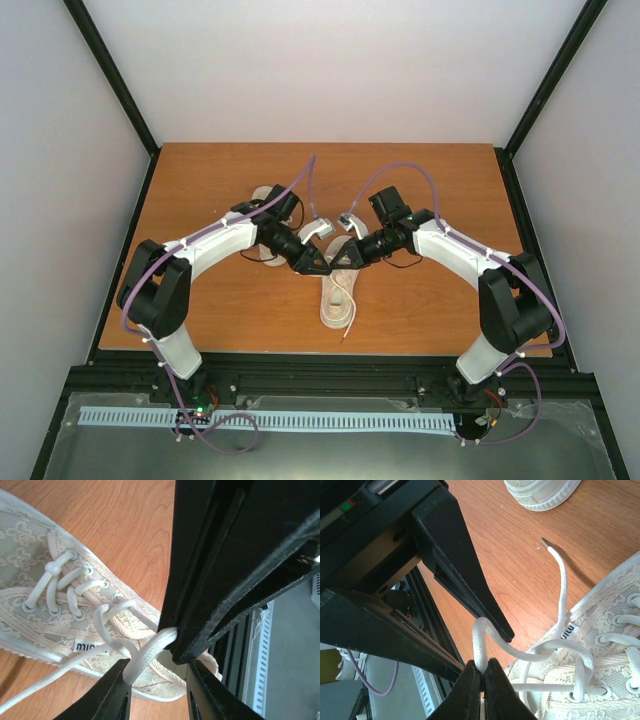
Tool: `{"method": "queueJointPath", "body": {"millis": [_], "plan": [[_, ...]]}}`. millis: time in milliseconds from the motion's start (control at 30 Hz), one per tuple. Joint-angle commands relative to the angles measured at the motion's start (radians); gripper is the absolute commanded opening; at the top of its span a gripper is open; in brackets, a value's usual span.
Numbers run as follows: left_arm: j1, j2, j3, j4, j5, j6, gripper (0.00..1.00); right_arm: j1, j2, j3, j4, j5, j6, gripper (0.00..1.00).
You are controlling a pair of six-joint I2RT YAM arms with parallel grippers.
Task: Tie the shoes
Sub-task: Cross the shoelace with the shoelace.
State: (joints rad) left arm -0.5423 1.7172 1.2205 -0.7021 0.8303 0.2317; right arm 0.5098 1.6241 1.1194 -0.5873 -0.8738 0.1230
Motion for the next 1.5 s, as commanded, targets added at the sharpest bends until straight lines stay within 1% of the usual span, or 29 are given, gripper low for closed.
{"method": "queueJointPath", "body": {"millis": [0, 33, 100, 133, 300, 400, 433, 500, 633, 667, 733, 800, 833, 900, 1033, 1200, 1333, 1467], "plan": [[0.008, -0.026, 0.025, 0.039, 0.003, 0.005, 0.29, -0.002, 0.006, 0.017, 0.002, -0.045, -0.01, 0.03], [0.008, -0.03, 0.02, 0.04, -0.004, 0.005, 0.26, -0.002, 0.006, 0.017, 0.002, -0.045, -0.01, 0.03], [0.008, -0.032, 0.017, 0.039, -0.012, 0.006, 0.16, -0.002, 0.008, 0.015, 0.003, -0.045, -0.01, 0.03], [0.007, -0.033, 0.019, 0.036, -0.013, 0.004, 0.12, -0.002, 0.008, 0.016, 0.003, -0.046, -0.008, 0.03], [0.008, -0.042, 0.019, 0.036, -0.043, -0.001, 0.04, -0.001, 0.006, 0.013, 0.001, -0.047, -0.01, 0.03], [0.007, -0.043, 0.015, 0.04, -0.099, -0.009, 0.04, -0.002, 0.005, 0.011, 0.0, -0.046, -0.012, 0.03], [0.007, -0.046, 0.012, 0.045, -0.109, -0.012, 0.06, -0.001, 0.005, 0.009, 0.0, -0.046, -0.013, 0.03], [0.007, -0.062, 0.002, 0.065, -0.116, -0.018, 0.07, -0.002, 0.004, 0.008, -0.001, -0.044, -0.013, 0.03], [0.007, -0.072, 0.0, 0.08, -0.107, -0.018, 0.05, -0.002, -0.003, 0.012, -0.011, -0.007, -0.004, 0.04], [0.007, -0.069, 0.0, 0.076, -0.102, -0.018, 0.04, -0.002, -0.006, 0.013, -0.016, 0.008, -0.002, 0.09], [0.006, -0.07, -0.007, 0.078, -0.087, -0.026, 0.02, -0.002, -0.025, 0.009, -0.021, 0.047, 0.007, 0.33], [0.005, -0.076, -0.018, 0.08, -0.079, -0.035, 0.01, -0.003, -0.057, 0.001, -0.024, 0.087, 0.007, 0.48], [0.003, -0.08, -0.023, 0.081, -0.078, -0.037, 0.01, -0.002, -0.071, -0.003, -0.031, 0.108, 0.004, 0.52], [-0.002, -0.088, -0.035, 0.081, -0.077, -0.044, 0.01, -0.002, -0.103, -0.016, -0.045, 0.154, 0.006, 0.55], [-0.01, -0.093, -0.051, 0.083, -0.07, -0.06, 0.01, -0.001, -0.172, -0.113, -0.003, 0.191, 0.041, 0.55], [-0.022, -0.097, -0.059, 0.08, -0.07, -0.064, 0.01, 0.002, -0.197, -0.215, 0.015, 0.181, 0.04, 0.56], [-0.03, -0.094, -0.062, 0.08, -0.068, -0.067, 0.01, 0.003, -0.18, -0.24, 0.042, 0.153, 0.042, 0.57], [-0.04, -0.09, -0.057, 0.077, -0.071, -0.069, 0.01, 0.003, -0.161, -0.251, 0.073, 0.147, 0.041, 0.53]]}}
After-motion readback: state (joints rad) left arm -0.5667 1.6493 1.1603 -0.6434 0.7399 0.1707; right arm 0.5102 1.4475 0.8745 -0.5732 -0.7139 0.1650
